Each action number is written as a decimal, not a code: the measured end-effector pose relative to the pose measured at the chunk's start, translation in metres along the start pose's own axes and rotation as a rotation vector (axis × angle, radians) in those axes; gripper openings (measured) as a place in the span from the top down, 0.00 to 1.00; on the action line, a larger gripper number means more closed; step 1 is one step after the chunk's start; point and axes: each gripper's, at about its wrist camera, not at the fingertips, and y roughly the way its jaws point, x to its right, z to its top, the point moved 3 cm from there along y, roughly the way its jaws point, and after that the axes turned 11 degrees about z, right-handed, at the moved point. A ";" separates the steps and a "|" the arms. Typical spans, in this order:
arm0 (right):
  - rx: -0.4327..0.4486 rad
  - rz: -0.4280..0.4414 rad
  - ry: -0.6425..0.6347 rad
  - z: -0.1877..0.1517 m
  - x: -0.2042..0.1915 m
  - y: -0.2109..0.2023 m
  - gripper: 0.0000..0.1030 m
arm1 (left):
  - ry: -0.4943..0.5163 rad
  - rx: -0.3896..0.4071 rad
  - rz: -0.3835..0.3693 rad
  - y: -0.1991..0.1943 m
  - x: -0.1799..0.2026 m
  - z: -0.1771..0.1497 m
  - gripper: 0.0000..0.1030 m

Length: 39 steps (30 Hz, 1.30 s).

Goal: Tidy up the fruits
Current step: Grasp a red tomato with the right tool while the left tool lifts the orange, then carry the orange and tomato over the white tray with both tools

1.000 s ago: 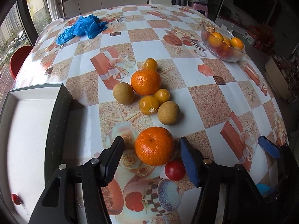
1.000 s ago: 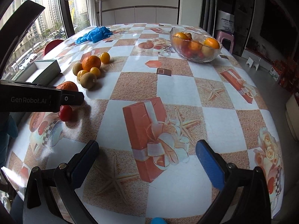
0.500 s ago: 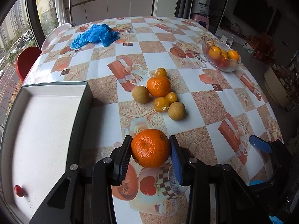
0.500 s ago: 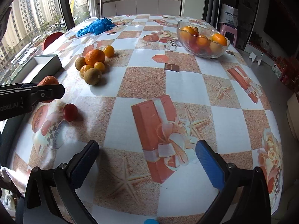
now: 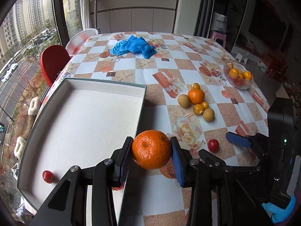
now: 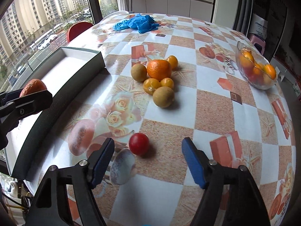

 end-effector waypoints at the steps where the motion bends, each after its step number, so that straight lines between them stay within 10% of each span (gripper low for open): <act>1: -0.005 0.003 -0.002 0.002 -0.003 0.002 0.38 | -0.004 -0.001 0.008 0.000 -0.004 -0.001 0.60; 9: -0.015 -0.017 -0.039 0.001 -0.018 0.003 0.79 | -0.051 -0.013 0.021 0.004 -0.033 -0.010 0.60; 39: 0.027 0.082 -0.063 0.034 -0.075 -0.024 0.79 | -0.184 -0.017 0.046 0.007 -0.114 -0.026 0.60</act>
